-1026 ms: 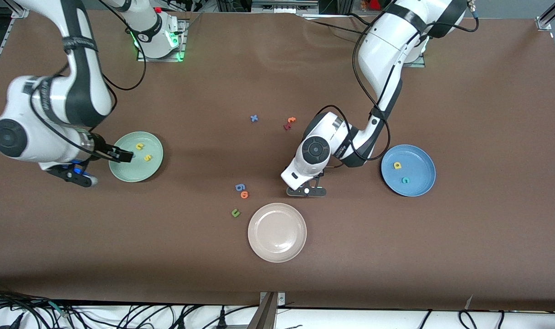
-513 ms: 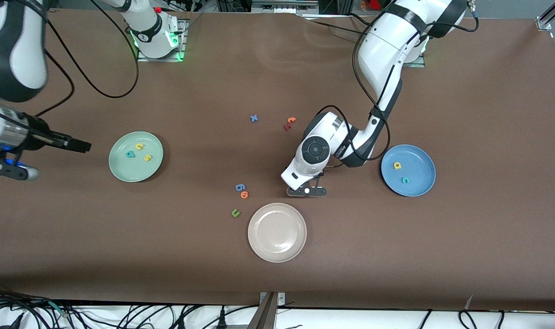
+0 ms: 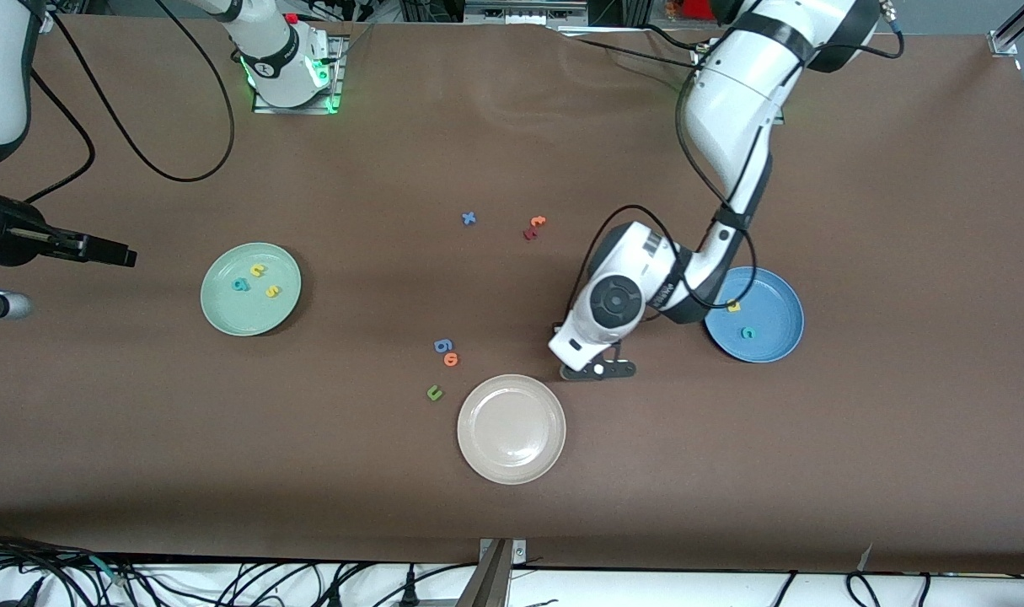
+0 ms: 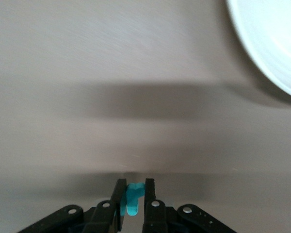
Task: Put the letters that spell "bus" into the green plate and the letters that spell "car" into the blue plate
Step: 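Carry the teal letter to the blue plate and open the left gripper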
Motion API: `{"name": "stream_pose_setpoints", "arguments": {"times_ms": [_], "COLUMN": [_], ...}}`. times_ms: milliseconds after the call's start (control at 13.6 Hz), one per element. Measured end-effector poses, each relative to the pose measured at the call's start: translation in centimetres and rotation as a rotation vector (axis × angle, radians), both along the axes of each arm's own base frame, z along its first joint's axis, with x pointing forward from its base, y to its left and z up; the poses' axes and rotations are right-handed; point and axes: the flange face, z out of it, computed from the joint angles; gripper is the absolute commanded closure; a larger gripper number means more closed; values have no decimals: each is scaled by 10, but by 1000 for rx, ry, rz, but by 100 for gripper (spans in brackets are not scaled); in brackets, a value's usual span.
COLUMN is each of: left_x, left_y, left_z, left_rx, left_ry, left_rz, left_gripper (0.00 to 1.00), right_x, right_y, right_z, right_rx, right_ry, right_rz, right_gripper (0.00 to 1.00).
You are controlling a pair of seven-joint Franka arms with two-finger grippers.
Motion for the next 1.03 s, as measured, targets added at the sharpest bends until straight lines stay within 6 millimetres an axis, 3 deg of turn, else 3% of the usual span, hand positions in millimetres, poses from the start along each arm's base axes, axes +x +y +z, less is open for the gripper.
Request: {"name": "stream_pose_setpoints", "arguments": {"times_ms": [220, 660, 1026], "left_x": [16, 42, 54], "left_y": [44, 133, 220], "left_z": [15, 39, 57], "left_rx": [10, -7, -24], "left_ry": [51, 116, 175], "left_rz": [-22, -72, -147], "left_gripper": [92, 94, 94], "right_x": [0, 0, 3], "right_y": [14, 17, 4], "right_z": [0, 0, -9], "right_rx": [-7, -7, 11], "right_ry": [2, 1, 18], "right_rz": [-15, -12, -15], "right_gripper": [1, 1, 1]}}
